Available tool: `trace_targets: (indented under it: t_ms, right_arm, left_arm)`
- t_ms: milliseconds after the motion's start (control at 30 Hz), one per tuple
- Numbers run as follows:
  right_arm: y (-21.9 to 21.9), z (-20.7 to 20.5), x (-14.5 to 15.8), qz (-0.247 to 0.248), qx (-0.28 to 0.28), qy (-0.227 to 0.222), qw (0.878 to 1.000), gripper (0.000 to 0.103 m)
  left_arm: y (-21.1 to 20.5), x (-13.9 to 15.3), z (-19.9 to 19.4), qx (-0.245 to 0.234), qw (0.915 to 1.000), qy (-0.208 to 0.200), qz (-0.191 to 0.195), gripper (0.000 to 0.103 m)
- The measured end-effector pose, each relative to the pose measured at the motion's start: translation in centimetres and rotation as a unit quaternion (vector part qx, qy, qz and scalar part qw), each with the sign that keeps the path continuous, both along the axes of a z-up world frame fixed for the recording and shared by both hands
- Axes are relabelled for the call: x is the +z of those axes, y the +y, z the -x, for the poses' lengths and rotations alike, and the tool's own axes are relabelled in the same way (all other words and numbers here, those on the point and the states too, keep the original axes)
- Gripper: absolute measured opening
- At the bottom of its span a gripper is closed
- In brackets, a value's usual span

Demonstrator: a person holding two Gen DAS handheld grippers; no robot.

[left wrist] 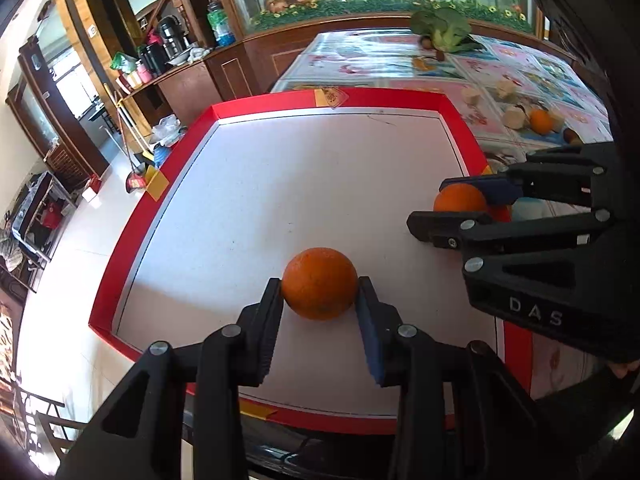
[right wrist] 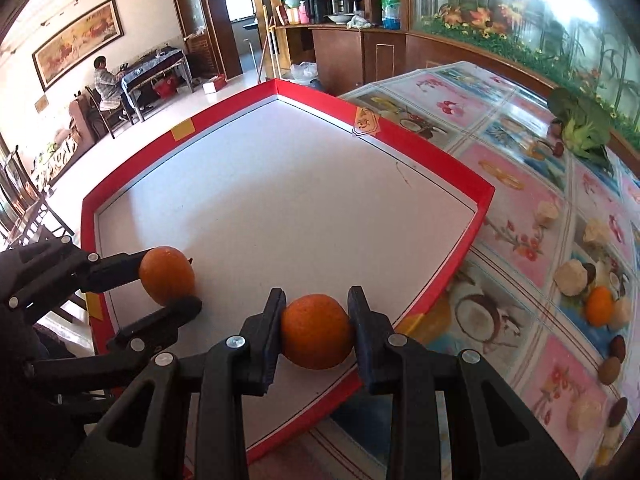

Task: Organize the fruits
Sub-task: 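Carry the orange into the white tray and open the left tool while the right tool does likewise, then move both tools back over the fruit on the tablecloth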

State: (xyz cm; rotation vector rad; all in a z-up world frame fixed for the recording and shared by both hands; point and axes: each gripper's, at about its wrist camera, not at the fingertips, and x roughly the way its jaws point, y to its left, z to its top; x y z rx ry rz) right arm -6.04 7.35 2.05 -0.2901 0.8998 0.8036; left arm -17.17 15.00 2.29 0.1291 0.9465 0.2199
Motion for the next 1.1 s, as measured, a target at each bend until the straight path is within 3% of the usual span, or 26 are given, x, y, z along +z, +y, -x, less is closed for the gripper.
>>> trace_targets:
  t_ms: [200,300,433,500,567,800,1100]
  right_arm:
    - [-2.8,-0.6,0.9,-0.051,-0.008,0.04,0.998,0.033]
    - [-5.2,-0.5,2.2,-0.082,-0.029,0.009,0.996,0.041]
    - [-10.1,-0.3,3.7,-0.139,-0.072,-0.02,0.987,0.041]
    - [-13.8,-0.3,4.1,-0.164,-0.107,-0.024,0.98,0.041]
    - [-17.3,0.3,4.0,-0.172,-0.146,-0.026,0.974,0.041]
    - [-26.3,3.9,3.4,-0.108,-0.261,-0.041,0.958,0.045]
    - [-27.5,2.1,1.1,-0.054,-0.285,-0.026,0.957,0.045]
  left_arm:
    - [-0.1,0.8,0.3,0.012,0.9998,-0.007,0.017,0.045]
    - [-0.6,2.5,0.6,0.016,0.999,-0.04,0.014,0.048]
    - [-1.8,4.8,1.4,-0.003,0.9966,-0.079,0.024,0.051]
    - [-2.8,5.6,1.8,-0.018,0.9955,-0.088,0.03,0.06]
    - [-4.4,6.1,2.1,-0.044,0.9939,-0.095,0.033,0.061]
    - [-10.3,6.7,1.4,-0.132,0.9837,-0.106,0.063,0.062]
    - [-16.8,4.2,-5.1,-0.189,0.9777,-0.04,0.082,0.062]
